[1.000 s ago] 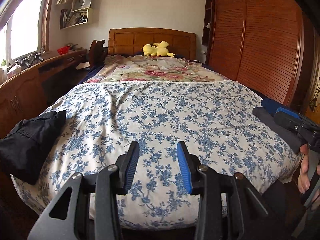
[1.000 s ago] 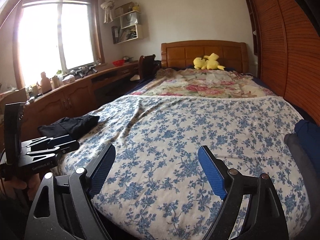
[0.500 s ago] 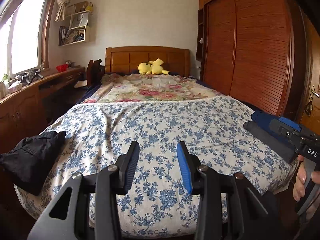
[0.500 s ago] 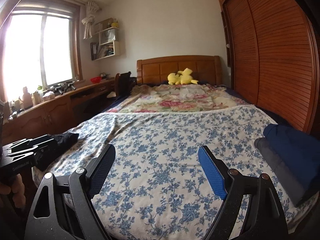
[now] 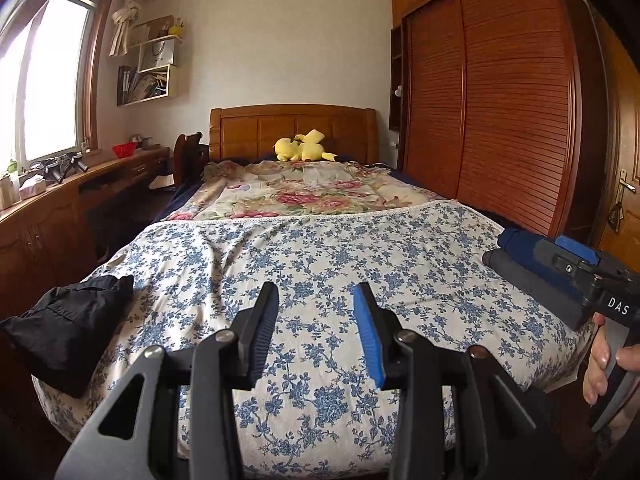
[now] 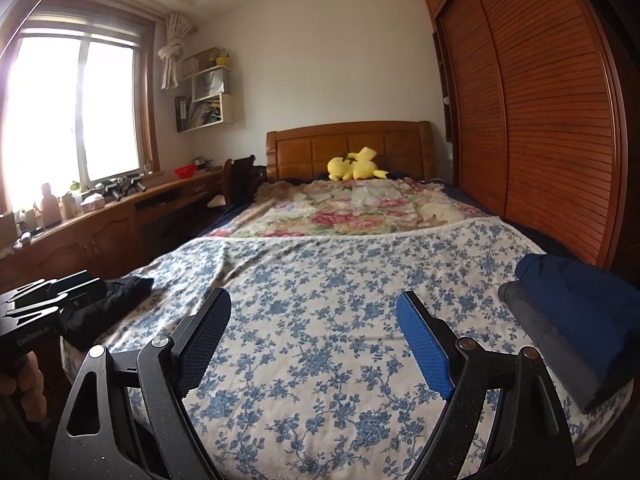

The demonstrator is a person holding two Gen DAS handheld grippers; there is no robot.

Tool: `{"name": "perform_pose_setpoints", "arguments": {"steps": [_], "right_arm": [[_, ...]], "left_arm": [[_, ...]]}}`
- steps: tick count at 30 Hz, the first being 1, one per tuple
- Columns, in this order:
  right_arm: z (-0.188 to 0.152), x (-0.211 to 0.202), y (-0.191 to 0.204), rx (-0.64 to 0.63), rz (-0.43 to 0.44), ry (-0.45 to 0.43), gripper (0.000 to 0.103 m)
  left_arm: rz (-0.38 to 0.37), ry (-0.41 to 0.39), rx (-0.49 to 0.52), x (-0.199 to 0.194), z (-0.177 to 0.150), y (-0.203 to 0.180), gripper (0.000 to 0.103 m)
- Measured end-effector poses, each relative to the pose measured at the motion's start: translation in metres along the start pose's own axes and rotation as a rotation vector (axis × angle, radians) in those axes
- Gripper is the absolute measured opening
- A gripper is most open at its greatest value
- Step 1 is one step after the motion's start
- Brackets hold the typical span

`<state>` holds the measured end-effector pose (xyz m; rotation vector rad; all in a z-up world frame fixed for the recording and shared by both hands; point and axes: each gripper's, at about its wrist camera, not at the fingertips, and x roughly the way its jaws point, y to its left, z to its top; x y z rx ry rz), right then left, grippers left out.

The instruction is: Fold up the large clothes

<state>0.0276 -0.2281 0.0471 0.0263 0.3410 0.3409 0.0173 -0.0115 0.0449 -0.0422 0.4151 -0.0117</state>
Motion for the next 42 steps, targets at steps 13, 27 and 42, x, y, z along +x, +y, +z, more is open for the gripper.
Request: {"name": "perform_pose_setpoints", "arguments": {"steps": [13,27,42], "right_arm": [[-0.0007,-0.0004,0.004,-0.003,0.012,0.003,0.087],[-0.0004,0.0015,0.0061,-0.007,0.018,0.006,0.087],[-0.0023,0.0037,0.0036,-0.008,0.018,0.01,0.087]], "left_arm": [[-0.003,-0.004,-0.003,0.0,0.0004,0.0007,0.037],[0.001,0.007,-0.004,0.004,-0.0036,0.002,0.038],[-0.004,0.002,-0.006,0.0029,-0.0064,0.001,0.038]]}}
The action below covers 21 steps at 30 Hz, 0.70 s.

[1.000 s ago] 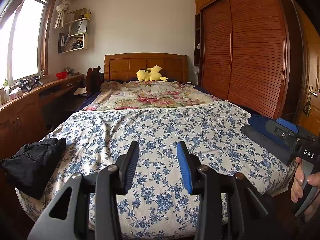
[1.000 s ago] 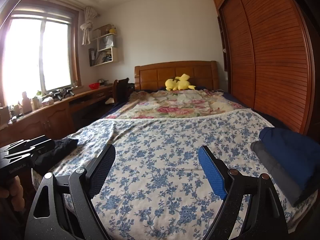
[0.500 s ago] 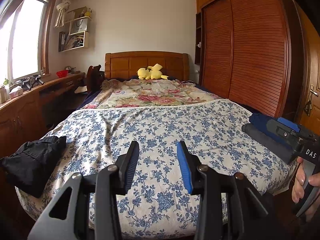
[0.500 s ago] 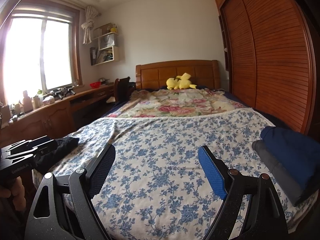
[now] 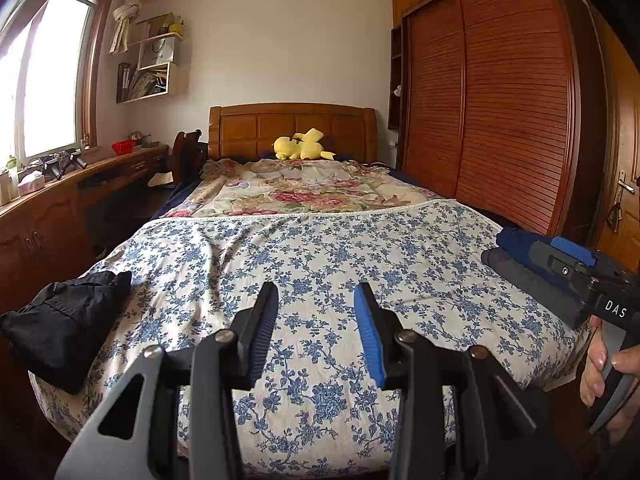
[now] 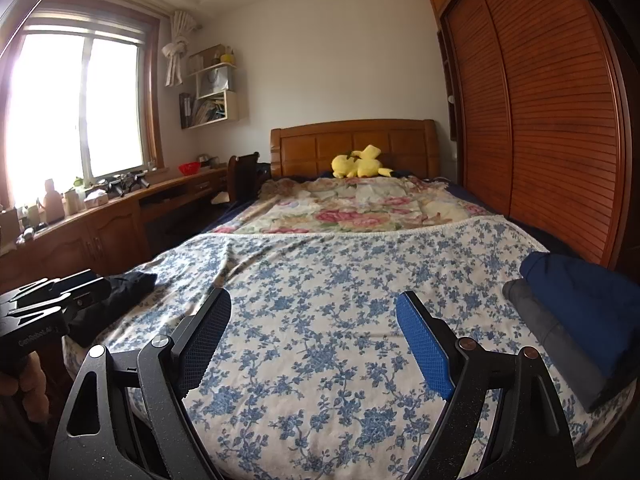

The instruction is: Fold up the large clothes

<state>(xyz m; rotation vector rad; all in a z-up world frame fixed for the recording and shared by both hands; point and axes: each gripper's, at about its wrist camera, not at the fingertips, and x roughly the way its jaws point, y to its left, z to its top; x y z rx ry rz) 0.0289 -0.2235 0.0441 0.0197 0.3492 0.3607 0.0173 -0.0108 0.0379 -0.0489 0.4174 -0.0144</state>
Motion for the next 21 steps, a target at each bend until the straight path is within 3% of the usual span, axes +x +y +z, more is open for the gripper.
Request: {"name": "perform_pose_setpoints", "arguments": {"steps": [21], "right_arm": [[-0.0017,0.0003,0.0015,-0.003,0.004,-0.004,0.087]], "left_arm": [[0.003,-0.011,0.002,-0.006,0.0011,-0.0019,0.038]]}}
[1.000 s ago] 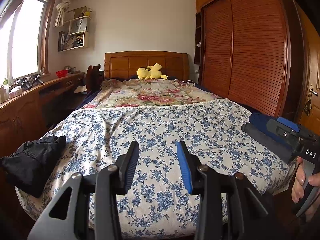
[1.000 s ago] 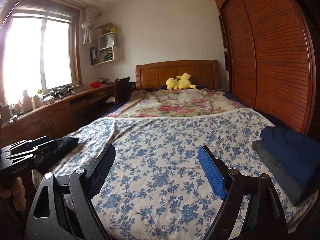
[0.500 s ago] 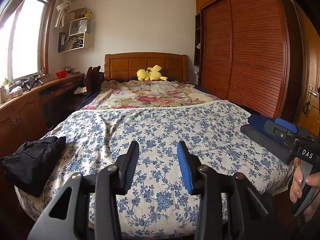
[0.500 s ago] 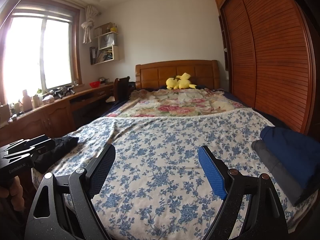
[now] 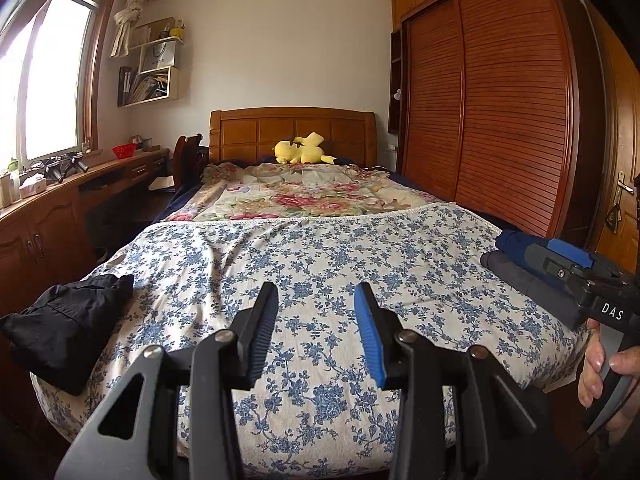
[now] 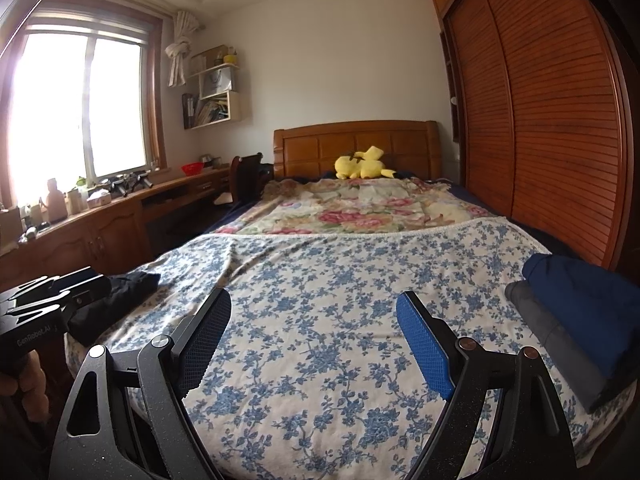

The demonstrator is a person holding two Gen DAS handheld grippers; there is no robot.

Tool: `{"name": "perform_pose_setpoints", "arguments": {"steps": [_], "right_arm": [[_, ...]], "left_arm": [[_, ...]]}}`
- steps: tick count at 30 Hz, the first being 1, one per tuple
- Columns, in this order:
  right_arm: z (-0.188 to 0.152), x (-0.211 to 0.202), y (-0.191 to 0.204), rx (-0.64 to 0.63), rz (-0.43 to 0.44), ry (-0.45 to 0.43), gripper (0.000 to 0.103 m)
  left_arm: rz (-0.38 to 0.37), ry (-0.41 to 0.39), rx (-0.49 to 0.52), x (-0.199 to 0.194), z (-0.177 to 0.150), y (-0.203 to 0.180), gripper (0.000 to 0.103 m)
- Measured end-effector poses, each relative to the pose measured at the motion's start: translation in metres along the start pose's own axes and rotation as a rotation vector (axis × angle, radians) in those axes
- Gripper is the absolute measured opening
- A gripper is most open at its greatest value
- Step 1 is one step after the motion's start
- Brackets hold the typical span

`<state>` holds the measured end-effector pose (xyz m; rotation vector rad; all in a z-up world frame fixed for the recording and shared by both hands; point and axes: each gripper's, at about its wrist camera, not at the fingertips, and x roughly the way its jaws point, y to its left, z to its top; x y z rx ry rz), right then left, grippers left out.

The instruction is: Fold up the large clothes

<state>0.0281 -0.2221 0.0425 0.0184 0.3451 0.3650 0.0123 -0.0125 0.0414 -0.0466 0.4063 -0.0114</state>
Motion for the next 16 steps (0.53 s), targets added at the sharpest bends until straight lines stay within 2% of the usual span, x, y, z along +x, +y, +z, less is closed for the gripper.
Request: {"name": "perform_pose_setpoints", "arguments": {"steps": [16], "right_arm": [[0.0005,-0.0006,0.0024,-0.001,-0.001,0.0,0.087]], "left_arm": [[0.0,0.012,-0.01,0.0026,-0.0001,0.0037,0.038]]}}
